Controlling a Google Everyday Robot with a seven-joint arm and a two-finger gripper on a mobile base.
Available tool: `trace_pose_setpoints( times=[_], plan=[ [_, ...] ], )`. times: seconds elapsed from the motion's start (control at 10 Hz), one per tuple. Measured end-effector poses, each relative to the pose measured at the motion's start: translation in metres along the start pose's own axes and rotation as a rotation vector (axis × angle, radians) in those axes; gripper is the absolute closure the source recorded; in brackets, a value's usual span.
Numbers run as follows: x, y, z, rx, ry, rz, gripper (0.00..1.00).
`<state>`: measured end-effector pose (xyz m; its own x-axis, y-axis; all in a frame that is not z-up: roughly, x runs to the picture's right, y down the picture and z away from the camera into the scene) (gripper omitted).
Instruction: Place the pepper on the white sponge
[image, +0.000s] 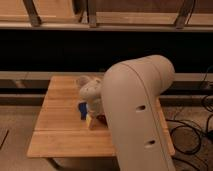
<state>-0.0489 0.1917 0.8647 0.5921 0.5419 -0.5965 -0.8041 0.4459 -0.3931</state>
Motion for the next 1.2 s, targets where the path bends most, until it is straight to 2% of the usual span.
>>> trace_pose_setpoints(
  times=[0.4,0.5,0.6,0.8,1.0,1.2],
  plan=[
    [-0.003,0.001,0.001,-0.003,0.002,0.003,0.87],
    [-0.004,0.001,-0.003,0.001,-0.005,0.003,0.94],
    [-0.006,0.001,-0.008,0.011,-0.012,0.005,0.99],
    [-0.020,0.005,-0.041,0.077,-0.063,-0.019,1.00],
    [-0.040,0.018,-0.071,0.145,-0.106,-0.069,1.00],
    [-0.061,0.027,-0.085,0.195,-0.121,-0.130,1.00]
  ],
)
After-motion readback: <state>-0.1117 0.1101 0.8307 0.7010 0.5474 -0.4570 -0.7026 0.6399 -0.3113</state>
